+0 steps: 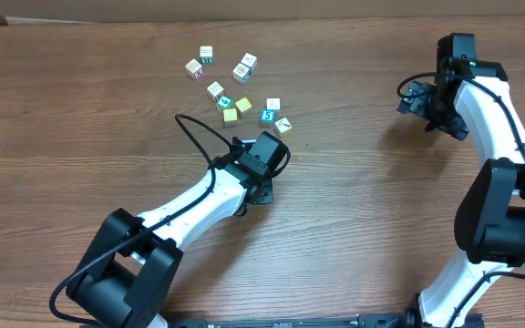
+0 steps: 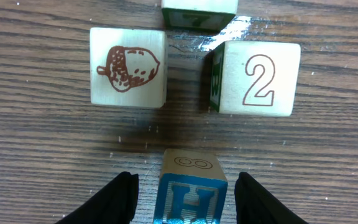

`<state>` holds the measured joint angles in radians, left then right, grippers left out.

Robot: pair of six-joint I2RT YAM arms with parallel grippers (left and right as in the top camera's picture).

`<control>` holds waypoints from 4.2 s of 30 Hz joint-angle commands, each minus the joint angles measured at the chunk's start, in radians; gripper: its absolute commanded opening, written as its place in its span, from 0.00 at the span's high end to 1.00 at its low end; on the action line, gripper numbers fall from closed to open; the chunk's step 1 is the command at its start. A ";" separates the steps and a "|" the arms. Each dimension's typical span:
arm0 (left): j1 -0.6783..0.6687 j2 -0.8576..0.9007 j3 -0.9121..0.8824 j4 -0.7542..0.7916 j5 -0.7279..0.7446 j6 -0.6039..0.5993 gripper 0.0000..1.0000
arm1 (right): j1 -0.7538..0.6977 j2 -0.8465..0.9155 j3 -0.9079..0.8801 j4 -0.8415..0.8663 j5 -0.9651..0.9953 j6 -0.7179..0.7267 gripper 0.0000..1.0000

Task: Form a circle
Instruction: 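Lower the blue 8 block below the acorn and 2 blocks, then set the blue block on the table and hold it in place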

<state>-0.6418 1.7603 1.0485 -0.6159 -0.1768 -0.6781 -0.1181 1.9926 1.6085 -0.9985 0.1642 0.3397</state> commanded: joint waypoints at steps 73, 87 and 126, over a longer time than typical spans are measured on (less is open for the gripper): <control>0.010 0.011 0.000 0.053 -0.067 0.029 0.68 | -0.001 -0.025 0.021 0.002 0.011 -0.001 0.00; 0.010 0.031 0.000 0.071 -0.058 0.050 0.68 | -0.001 -0.025 0.021 0.002 0.011 -0.001 0.00; 0.015 0.031 0.001 0.086 -0.071 0.043 0.66 | -0.001 -0.025 0.021 0.002 0.011 -0.001 0.00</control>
<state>-0.6327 1.7771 1.0485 -0.5323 -0.2222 -0.6468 -0.1181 1.9926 1.6085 -0.9989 0.1642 0.3401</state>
